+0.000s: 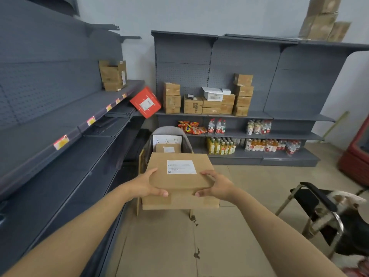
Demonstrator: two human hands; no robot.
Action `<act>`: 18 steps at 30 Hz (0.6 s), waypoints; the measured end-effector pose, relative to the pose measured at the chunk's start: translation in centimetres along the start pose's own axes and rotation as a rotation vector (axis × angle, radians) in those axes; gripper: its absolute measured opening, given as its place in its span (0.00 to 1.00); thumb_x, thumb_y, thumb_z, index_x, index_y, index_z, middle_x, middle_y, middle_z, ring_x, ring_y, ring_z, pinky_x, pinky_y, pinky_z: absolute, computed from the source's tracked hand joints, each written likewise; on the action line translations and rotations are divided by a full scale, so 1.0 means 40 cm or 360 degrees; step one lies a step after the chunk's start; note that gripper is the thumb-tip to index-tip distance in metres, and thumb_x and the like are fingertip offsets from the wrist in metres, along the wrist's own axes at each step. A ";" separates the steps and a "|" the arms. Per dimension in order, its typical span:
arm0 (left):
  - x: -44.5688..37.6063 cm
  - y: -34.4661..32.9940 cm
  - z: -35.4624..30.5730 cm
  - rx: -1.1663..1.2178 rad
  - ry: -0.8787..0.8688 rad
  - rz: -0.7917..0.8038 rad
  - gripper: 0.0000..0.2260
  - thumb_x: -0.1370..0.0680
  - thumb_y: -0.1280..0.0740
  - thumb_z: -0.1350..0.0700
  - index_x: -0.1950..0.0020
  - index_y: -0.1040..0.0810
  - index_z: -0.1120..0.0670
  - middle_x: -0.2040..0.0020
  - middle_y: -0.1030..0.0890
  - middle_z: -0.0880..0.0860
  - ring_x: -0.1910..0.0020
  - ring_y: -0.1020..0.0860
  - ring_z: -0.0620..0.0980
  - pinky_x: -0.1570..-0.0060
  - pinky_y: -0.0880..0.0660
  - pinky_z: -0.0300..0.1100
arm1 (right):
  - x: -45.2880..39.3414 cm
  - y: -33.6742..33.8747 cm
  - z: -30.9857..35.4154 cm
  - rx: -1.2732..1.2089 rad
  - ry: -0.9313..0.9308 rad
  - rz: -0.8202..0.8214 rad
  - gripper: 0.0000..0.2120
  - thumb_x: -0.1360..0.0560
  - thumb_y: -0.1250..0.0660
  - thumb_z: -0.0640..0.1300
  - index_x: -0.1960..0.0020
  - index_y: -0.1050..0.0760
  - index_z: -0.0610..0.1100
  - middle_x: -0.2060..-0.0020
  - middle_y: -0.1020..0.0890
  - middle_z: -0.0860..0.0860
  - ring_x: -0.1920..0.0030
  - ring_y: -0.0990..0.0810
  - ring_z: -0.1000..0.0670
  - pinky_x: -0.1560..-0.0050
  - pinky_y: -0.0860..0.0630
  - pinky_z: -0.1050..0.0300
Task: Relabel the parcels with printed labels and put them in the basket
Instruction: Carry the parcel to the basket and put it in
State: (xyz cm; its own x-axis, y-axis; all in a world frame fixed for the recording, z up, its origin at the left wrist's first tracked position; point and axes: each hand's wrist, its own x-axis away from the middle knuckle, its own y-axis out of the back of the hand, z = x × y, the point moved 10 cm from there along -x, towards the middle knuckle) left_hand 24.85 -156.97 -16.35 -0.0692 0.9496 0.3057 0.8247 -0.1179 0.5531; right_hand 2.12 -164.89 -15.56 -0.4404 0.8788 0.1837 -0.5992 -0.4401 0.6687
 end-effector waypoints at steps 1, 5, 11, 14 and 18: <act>-0.053 0.011 0.004 -0.0007 0.0022 0.0007 0.55 0.37 0.21 0.44 0.22 0.54 0.48 0.27 0.38 0.49 0.32 0.34 0.49 0.31 0.34 0.47 | -0.055 0.005 -0.007 0.0010 -0.0005 0.0010 0.44 0.39 0.20 0.54 0.29 0.37 0.57 0.33 0.34 0.50 0.34 0.33 0.45 0.32 0.34 0.44; -0.240 0.074 0.009 -0.0020 0.0092 0.0007 0.56 0.37 0.20 0.43 0.21 0.54 0.49 0.26 0.38 0.50 0.31 0.35 0.49 0.30 0.36 0.47 | -0.266 0.036 -0.008 0.0031 0.0010 0.0072 0.42 0.37 0.20 0.52 0.28 0.36 0.55 0.33 0.32 0.50 0.34 0.32 0.47 0.34 0.35 0.52; -0.468 0.216 0.074 -0.0035 0.0197 -0.0106 0.57 0.38 0.20 0.41 0.22 0.56 0.44 0.26 0.44 0.53 0.29 0.37 0.53 0.29 0.37 0.52 | -0.575 0.024 0.037 0.0093 0.0057 0.0138 0.42 0.38 0.20 0.50 0.29 0.36 0.55 0.34 0.34 0.50 0.36 0.32 0.47 0.35 0.34 0.52; -0.597 0.273 0.131 -0.0026 0.0265 -0.0064 0.57 0.39 0.21 0.39 0.22 0.56 0.44 0.26 0.42 0.54 0.30 0.37 0.54 0.29 0.37 0.53 | -0.745 -0.011 0.038 0.0158 0.0035 0.0198 0.42 0.39 0.20 0.52 0.30 0.37 0.58 0.33 0.34 0.52 0.36 0.33 0.49 0.37 0.35 0.53; -0.792 0.379 0.183 -0.0033 0.0264 -0.0061 0.57 0.39 0.21 0.40 0.22 0.55 0.44 0.25 0.43 0.53 0.29 0.37 0.53 0.29 0.37 0.53 | -0.966 -0.031 0.057 0.0224 0.0008 0.0168 0.42 0.39 0.20 0.54 0.30 0.37 0.59 0.33 0.34 0.52 0.41 0.32 0.50 0.38 0.33 0.52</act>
State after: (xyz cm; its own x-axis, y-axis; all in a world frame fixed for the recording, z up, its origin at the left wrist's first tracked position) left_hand 43.65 -186.73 -23.33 -0.1936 0.8928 0.4067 0.8081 -0.0899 0.5821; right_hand 21.41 -197.90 -21.83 -0.4993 0.8281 0.2547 -0.4504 -0.4992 0.7402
